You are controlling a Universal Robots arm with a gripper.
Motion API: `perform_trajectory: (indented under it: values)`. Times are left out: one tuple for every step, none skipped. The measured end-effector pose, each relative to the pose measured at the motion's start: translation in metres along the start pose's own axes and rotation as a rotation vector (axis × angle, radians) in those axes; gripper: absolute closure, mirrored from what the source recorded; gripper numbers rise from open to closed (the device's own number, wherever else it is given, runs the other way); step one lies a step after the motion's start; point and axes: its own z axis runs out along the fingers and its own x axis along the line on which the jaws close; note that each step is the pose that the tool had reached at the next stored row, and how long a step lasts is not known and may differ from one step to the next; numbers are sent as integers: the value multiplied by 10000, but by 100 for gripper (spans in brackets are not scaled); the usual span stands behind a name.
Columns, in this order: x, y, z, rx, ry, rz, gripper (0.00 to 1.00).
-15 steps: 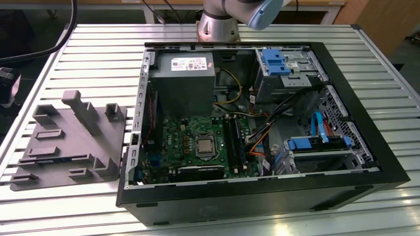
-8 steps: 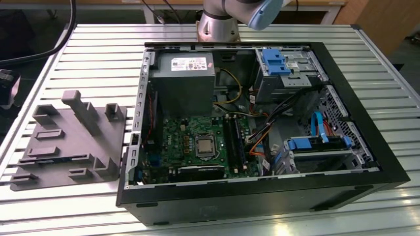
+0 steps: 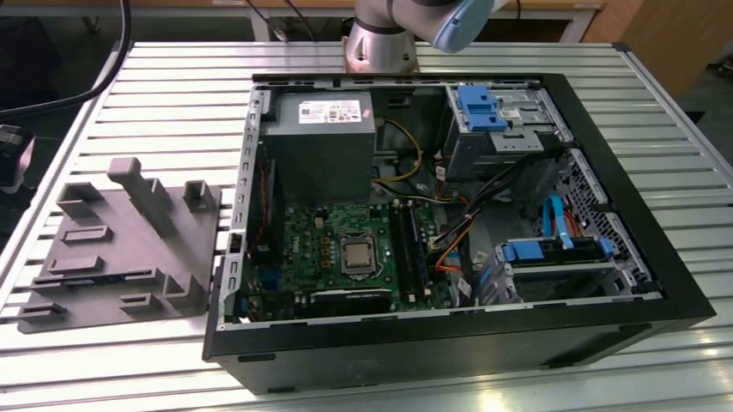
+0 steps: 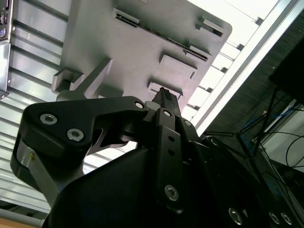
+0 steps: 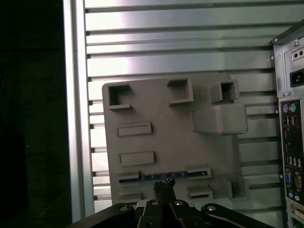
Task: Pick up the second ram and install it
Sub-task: 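Reach for the second ram, then pick up the second ram and move it above second insertion slot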
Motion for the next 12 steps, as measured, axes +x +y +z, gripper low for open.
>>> perform_trajectory:
  values:
    - [2,-2,4,-1,0,0,89]
    - [5,-4,8,0,1,0,89]
    - [8,-5,12,0,1,0,89]
    - [10,-7,17,0,1,0,89]
    - [12,-9,21,0,1,0,89]
    - [14,-11,25,-1,1,0,89]
    - [16,-13,28,0,2,0,89]
    - [18,-14,32,0,2,0,89]
    - [19,-15,33,1,3,0,89]
    - [19,-15,35,0,2,0,89]
    - [19,-15,36,0,3,0,89]
    - [19,-15,37,0,2,0,89]
